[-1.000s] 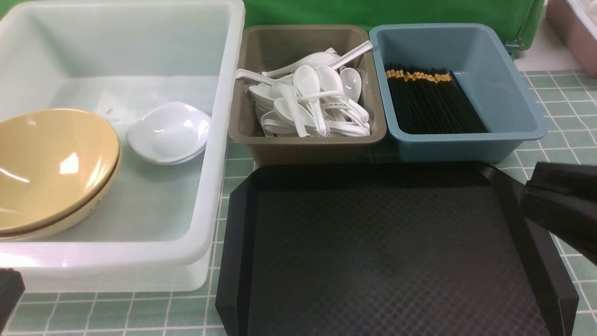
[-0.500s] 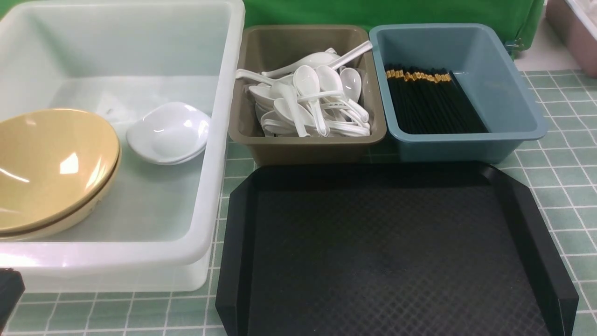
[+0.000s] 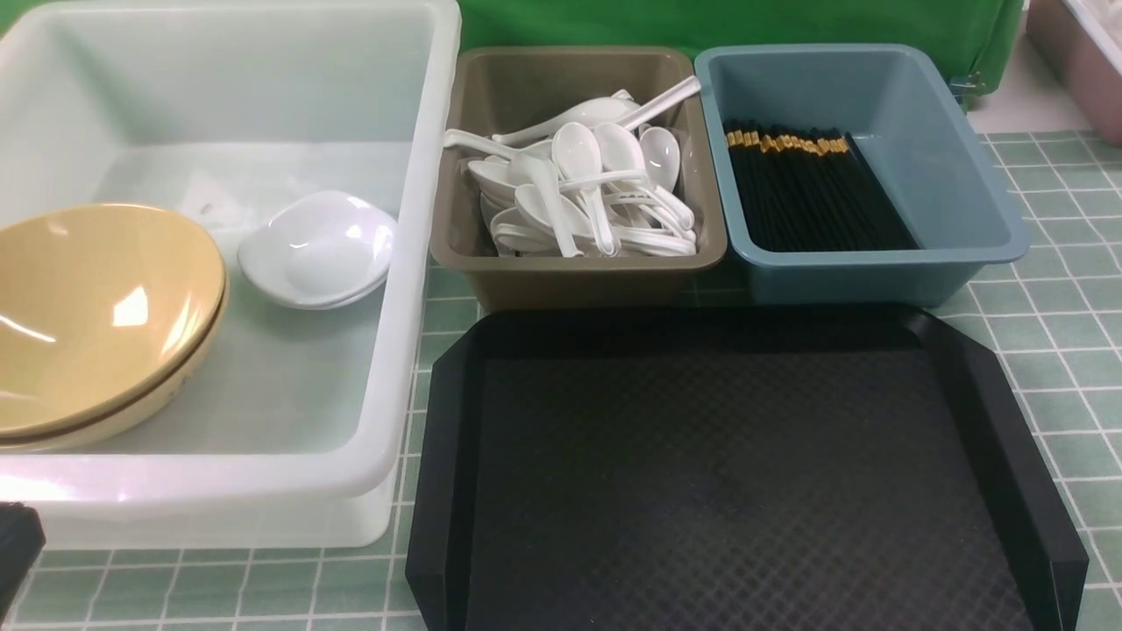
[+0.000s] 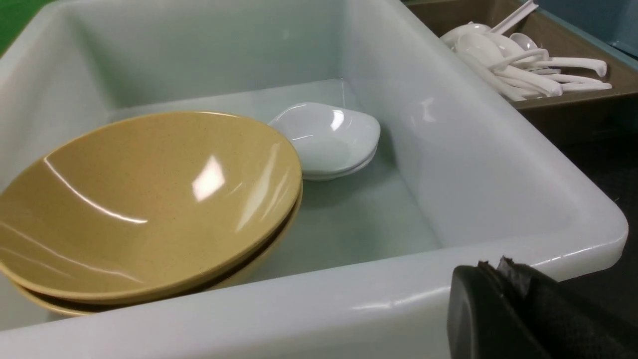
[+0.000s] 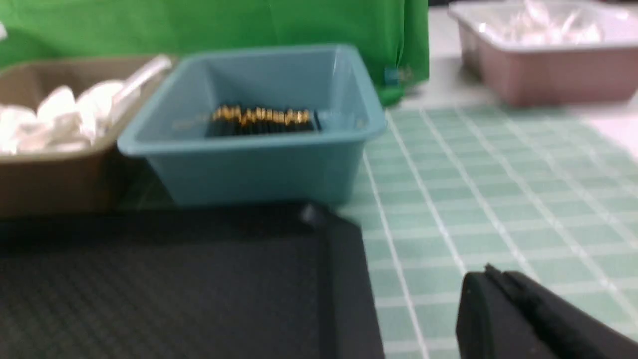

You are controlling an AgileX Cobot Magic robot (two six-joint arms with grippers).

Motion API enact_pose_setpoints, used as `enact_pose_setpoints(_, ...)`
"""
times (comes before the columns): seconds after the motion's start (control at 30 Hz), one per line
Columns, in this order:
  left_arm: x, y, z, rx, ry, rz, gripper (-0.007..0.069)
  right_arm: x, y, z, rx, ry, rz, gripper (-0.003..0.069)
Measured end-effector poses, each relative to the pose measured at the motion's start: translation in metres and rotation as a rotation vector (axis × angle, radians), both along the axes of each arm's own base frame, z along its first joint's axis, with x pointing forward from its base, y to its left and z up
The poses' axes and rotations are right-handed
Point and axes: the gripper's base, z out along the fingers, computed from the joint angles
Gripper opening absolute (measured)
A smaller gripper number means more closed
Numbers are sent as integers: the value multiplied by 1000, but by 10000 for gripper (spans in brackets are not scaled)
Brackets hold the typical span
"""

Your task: On blue table put chopsticks spoon bowls plates into blue grey white boxes.

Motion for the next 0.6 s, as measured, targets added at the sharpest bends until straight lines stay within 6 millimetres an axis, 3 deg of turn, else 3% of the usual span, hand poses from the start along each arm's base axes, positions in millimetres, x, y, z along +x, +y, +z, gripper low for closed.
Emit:
enact_pose_setpoints(0.17,0,0,0,0,-2,0,1,-1,1,-7,3,76,17,36)
enact_pose_setpoints(0.6,0,0,0,0,-3,0,1,-1,1,-7,-4,77,22,36)
